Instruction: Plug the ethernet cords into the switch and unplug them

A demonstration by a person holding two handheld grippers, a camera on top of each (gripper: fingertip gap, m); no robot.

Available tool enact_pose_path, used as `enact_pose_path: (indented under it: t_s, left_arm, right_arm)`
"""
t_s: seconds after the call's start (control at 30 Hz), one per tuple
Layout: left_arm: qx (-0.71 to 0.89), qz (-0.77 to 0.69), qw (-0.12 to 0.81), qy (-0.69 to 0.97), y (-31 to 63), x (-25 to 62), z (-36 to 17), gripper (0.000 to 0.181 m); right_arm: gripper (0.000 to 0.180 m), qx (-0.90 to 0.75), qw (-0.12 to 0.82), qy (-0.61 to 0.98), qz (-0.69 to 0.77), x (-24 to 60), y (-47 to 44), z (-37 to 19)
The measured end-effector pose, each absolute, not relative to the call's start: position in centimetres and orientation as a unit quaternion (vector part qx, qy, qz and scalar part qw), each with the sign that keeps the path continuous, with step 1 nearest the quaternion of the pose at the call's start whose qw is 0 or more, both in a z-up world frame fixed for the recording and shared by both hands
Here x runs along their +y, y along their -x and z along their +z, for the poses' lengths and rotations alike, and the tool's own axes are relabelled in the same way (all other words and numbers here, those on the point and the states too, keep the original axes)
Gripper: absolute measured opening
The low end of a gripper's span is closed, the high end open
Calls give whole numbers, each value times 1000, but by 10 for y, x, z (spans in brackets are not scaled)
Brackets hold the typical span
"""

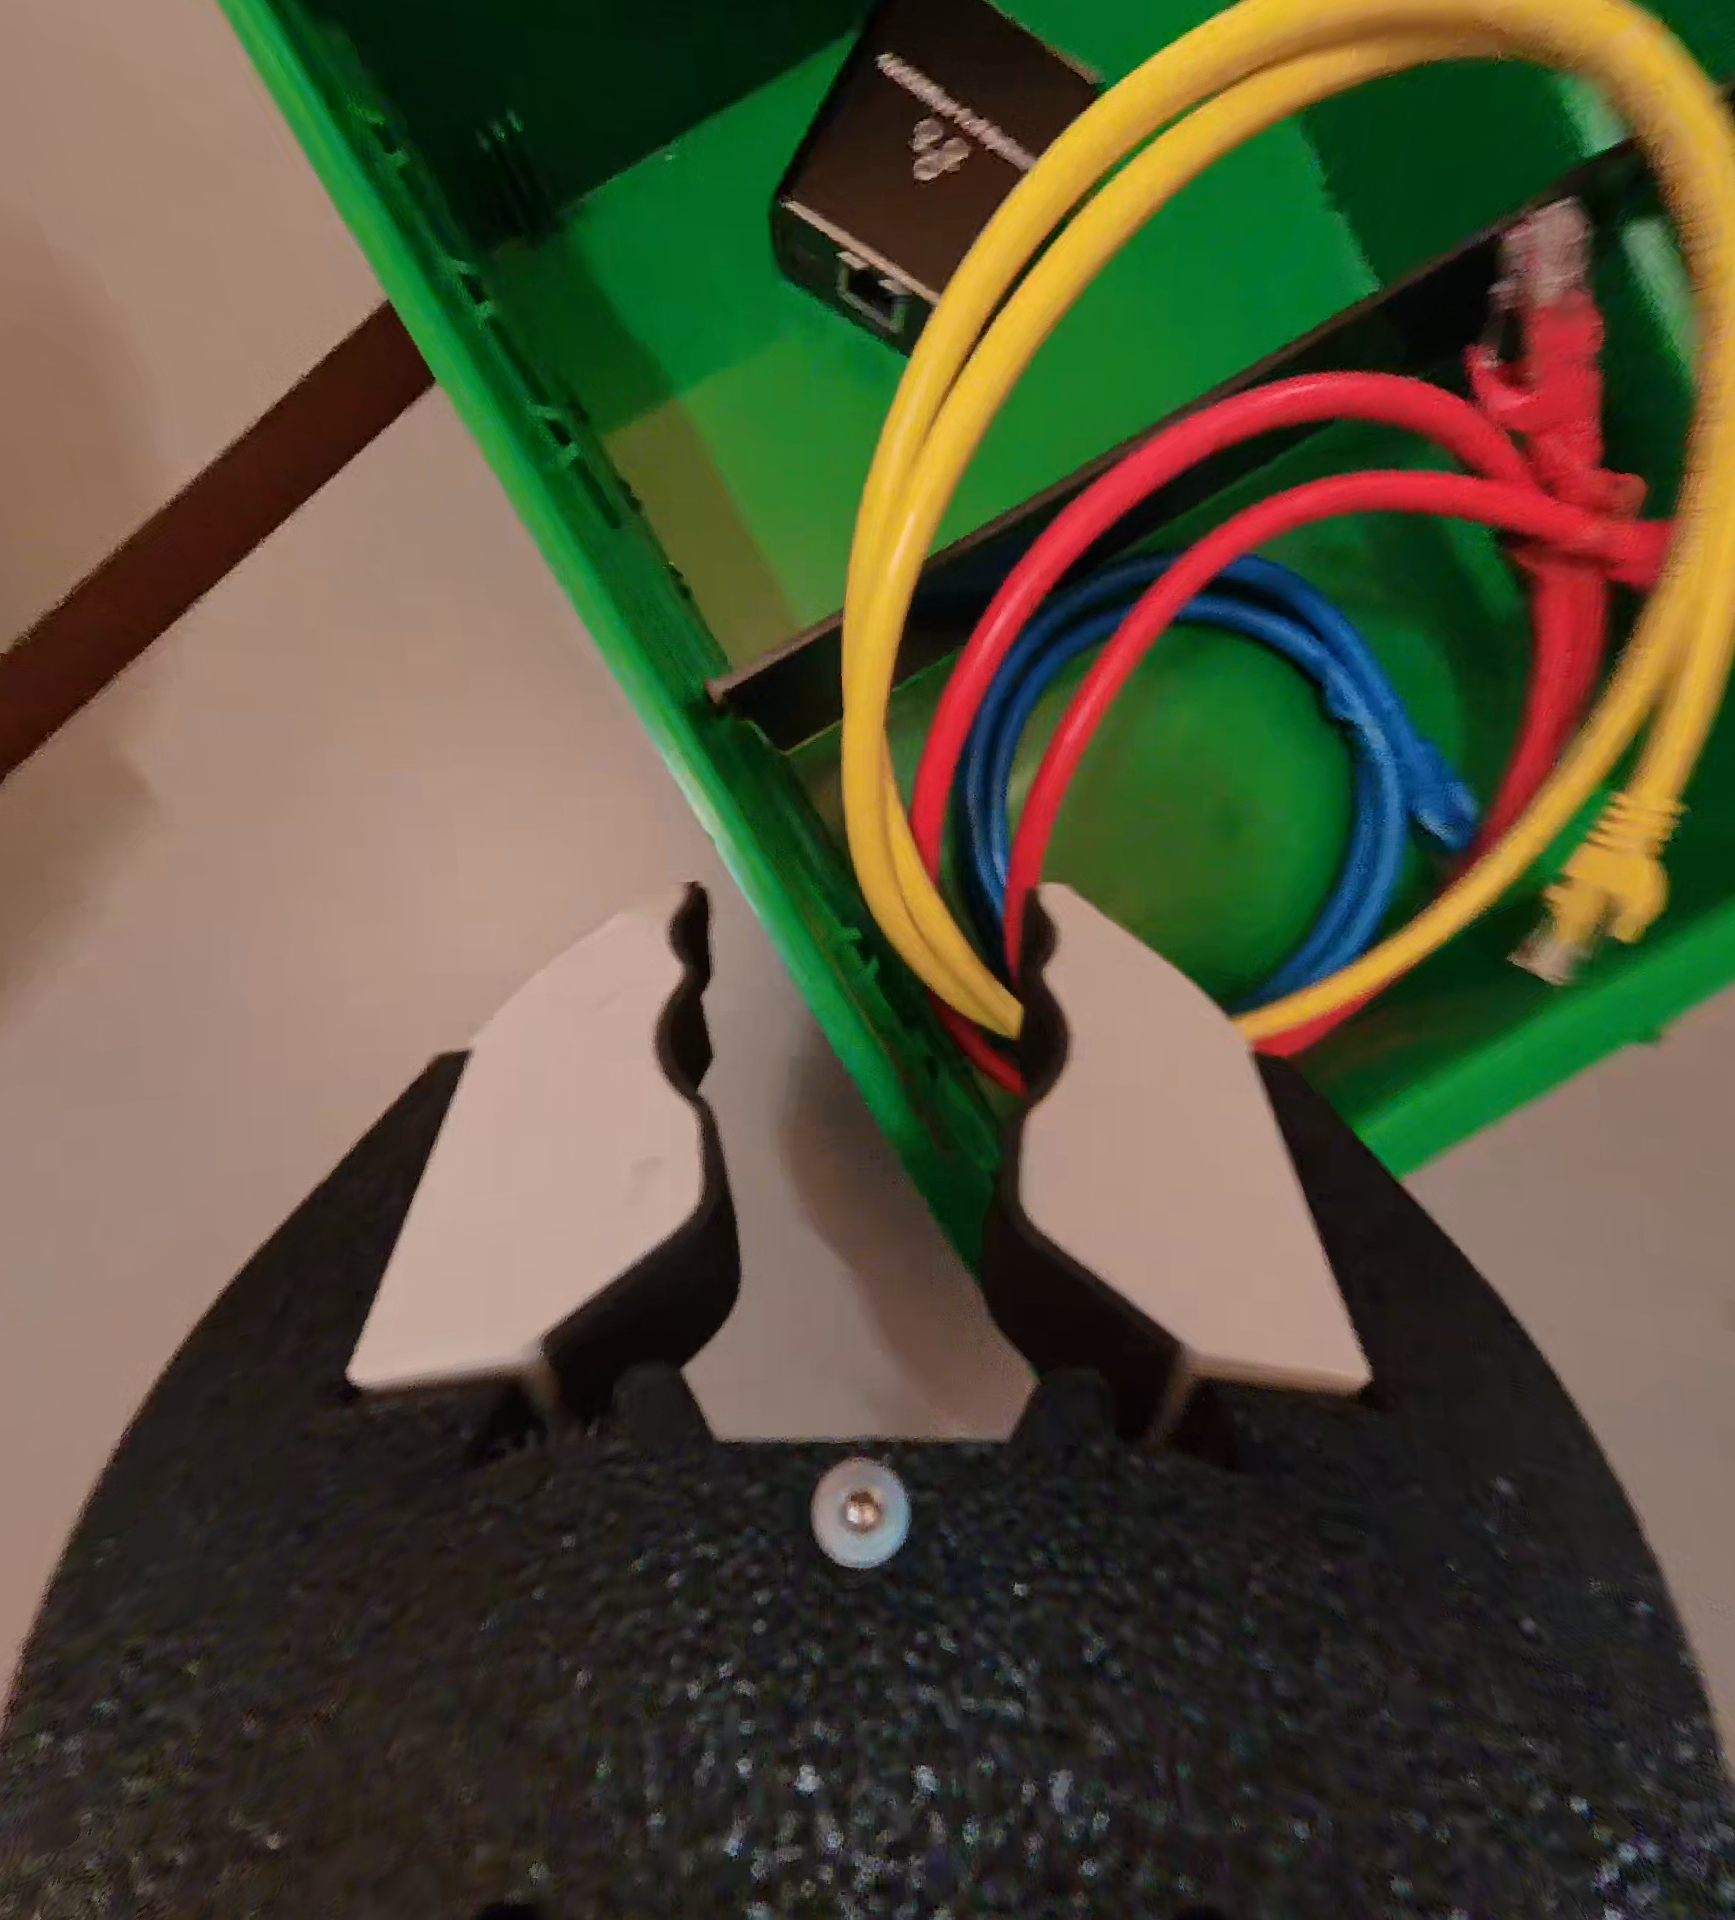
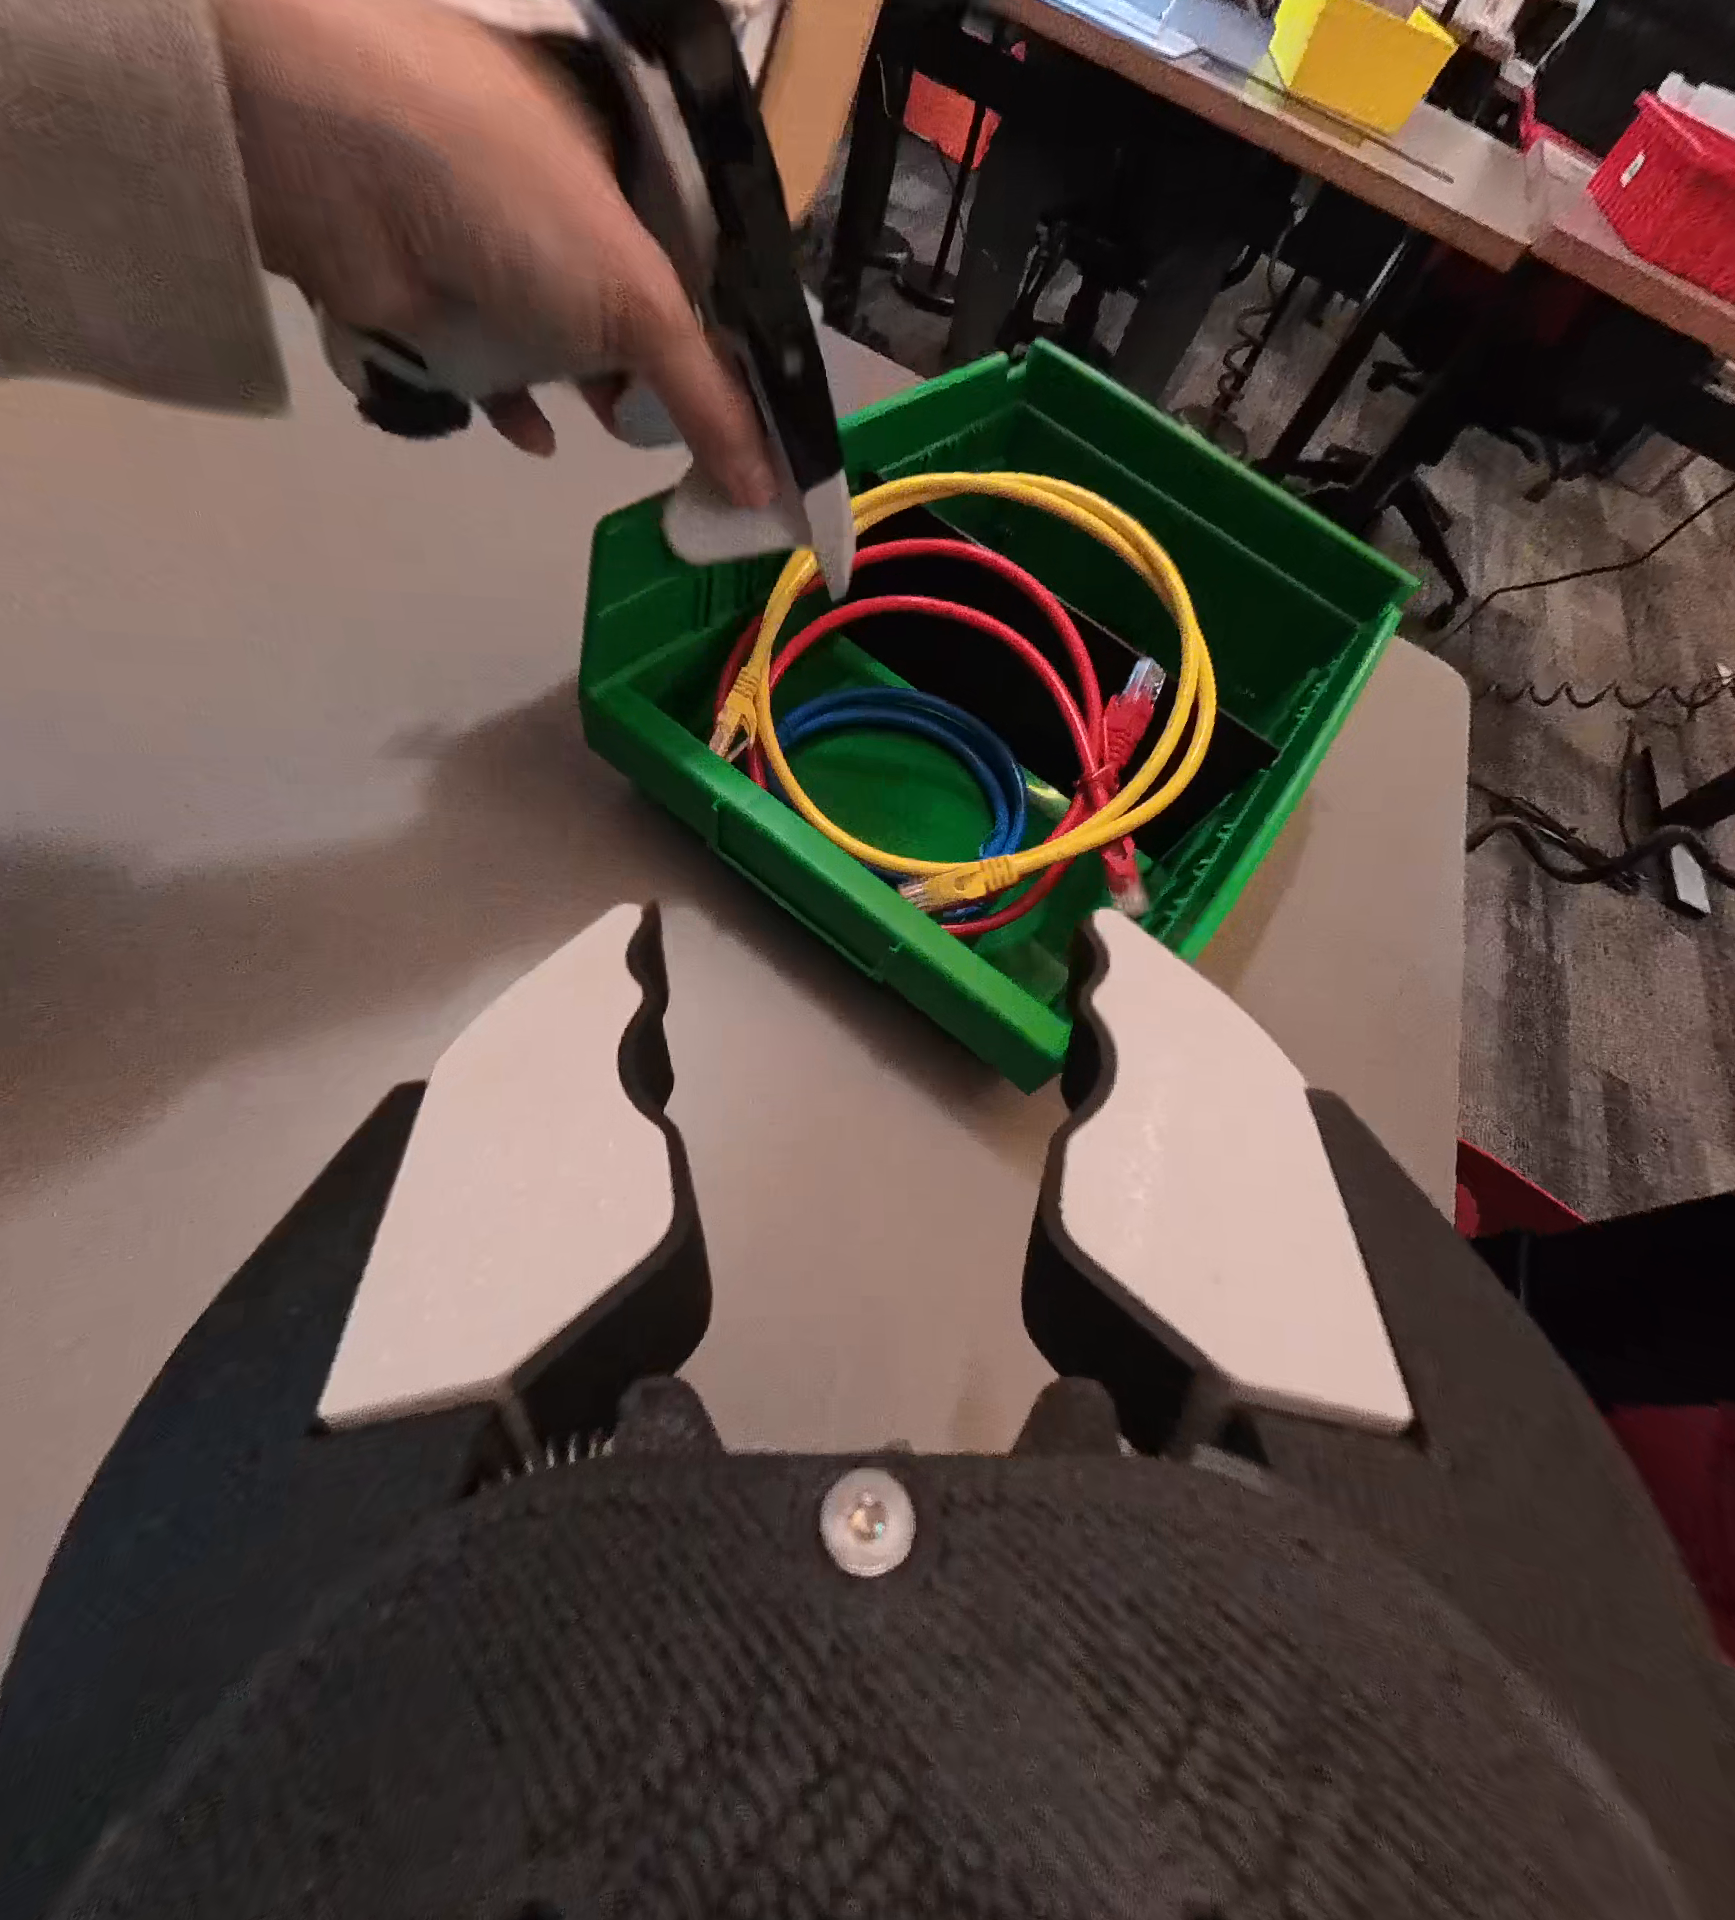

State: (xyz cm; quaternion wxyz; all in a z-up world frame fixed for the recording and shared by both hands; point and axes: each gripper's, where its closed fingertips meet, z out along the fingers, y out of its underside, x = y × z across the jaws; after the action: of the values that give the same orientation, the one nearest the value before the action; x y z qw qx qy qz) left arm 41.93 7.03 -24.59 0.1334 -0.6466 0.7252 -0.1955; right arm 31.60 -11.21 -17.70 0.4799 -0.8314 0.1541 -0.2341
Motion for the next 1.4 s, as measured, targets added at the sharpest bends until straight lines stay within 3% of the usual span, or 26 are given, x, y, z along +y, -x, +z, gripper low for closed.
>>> enact_pose_path:
  t_s: [0.07, 0.2, 0.5, 0.9, 1.17, 1.4]
  left_arm:
    - [736, -156, 170, 636, -424, 79, -255, 35]
    - [728, -163, 189, 639, -427, 87, -260, 26]
    - [762, -200, 141, 599, -355, 119, -260, 22]
    - [791, -220, 110, 560, -48, 188, -258, 20]
    - [732, -208, 104, 641, 136, 272, -258, 18]
    - [584, -154, 139, 785, 267, 350, -257, 18]
  right_arm:
    - [73, 149, 503, 820, -227, -106, -313, -170]
    - [72, 135, 498, 831, -208, -98, -307, -178]
    - [71, 110, 470, 847, -222, -86, -301, -185]
    - [80, 21, 537, 830, -149, 23, -217, -156]
    - [93, -32, 582, 812, -22, 197, -138, -149]
    - [101, 19, 534, 845, 9, 332, -110, -175]
